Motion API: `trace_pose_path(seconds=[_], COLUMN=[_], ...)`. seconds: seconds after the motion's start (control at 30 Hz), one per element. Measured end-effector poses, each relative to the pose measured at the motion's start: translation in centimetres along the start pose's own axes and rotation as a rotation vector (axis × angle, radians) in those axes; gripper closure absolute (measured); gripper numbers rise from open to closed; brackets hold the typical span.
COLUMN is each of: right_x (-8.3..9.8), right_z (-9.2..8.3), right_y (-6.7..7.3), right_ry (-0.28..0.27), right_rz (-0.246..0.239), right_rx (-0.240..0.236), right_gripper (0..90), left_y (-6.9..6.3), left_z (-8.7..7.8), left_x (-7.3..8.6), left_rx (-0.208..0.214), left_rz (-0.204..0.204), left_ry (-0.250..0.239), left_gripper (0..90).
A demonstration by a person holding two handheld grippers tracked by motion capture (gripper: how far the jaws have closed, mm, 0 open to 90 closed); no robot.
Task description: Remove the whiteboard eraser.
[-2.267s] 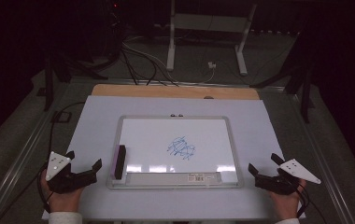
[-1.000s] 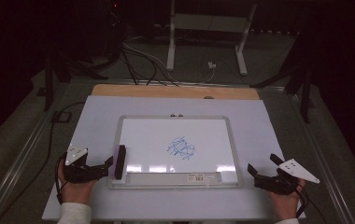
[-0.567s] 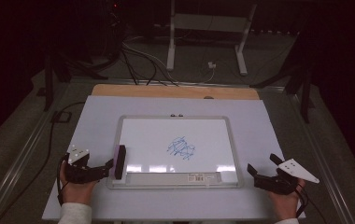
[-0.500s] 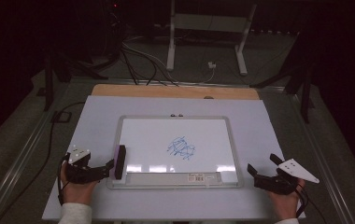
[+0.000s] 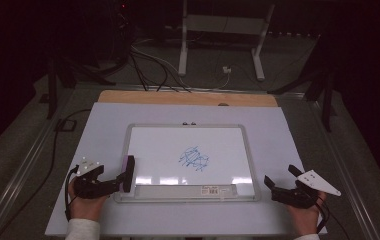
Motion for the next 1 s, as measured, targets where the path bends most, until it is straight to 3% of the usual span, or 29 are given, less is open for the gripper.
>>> trace_pose_path(seconds=[0.43,0.67,1.0], right_x=[0.0,-0.1,-0.1], right_z=[0.1,0.0,0.0], right_y=[0.1,0.1,0.1], right_ry=[0.003,0.000,-0.003], right_rz=[-0.005,-0.005,-0.003], right_rx=[-0.001,0.000,0.000], right_gripper=[0.2,0.2,0.2], left_y=[-0.7,-1.9,-2.7], left_z=[0.0,0.5,1.0], left_x=[0.2,0.4,0.8], left_rx=[0.018,0.049,0.102], left_rz=[-0.010,0.010,-0.016], left_ry=[0.018,0.044,0.068], left_gripper=[23.4,27.0,32.1])
Point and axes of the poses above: each handheld gripper's, and its own axes: z roughly forward along the jaws, x roughly out of its underside, y roughly to its left, the point moved 10 cm from there along z, roughly forward along the jaws, and after that the axes turned 13 degrees about -z, right-handed, at the moved point
